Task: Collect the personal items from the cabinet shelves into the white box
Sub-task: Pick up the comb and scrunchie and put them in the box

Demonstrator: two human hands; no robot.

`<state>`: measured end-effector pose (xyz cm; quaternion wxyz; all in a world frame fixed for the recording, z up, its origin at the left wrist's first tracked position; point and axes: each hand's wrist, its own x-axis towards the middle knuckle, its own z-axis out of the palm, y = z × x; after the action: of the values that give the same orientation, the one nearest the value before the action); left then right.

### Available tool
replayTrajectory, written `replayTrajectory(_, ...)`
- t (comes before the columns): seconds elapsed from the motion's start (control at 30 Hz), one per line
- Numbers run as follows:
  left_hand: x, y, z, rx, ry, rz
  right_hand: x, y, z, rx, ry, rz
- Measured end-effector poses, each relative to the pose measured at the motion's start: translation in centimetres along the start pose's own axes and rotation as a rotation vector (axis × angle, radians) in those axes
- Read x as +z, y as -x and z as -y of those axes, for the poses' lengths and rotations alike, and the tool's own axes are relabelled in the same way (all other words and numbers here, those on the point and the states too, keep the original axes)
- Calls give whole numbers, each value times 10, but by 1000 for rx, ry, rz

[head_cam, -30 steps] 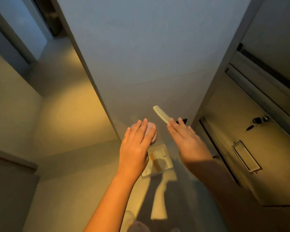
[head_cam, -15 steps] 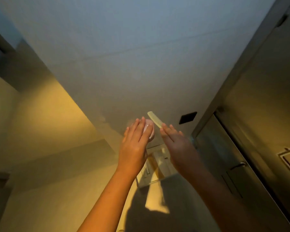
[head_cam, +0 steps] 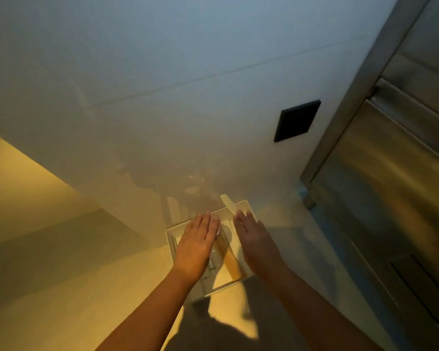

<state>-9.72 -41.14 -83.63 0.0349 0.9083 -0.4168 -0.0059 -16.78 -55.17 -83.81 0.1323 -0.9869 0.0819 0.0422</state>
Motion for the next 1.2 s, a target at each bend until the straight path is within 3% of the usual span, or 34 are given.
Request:
replayTrajectory(0.23, 120, -14, 26, 38, -151, 111, 110, -32, -18, -36, -44, -32)
replayTrajectory(0.43, 177, -11, 42, 12, -202, 162, 151, -42, -23, -127, -51, -73)
replayTrajectory(0.53, 192, -8, 45, -15, -184, 179, 172, -31, -26, -157, -4, -113)
replayTrajectory(0.8, 211, -6, 57, -59, -230, 268, 200, -47, -33, -34, 50, 124)
replayTrajectory(1.2, 211, 2, 60, -102, -198, 328, 220, -57, -12, -21, 118, 154)
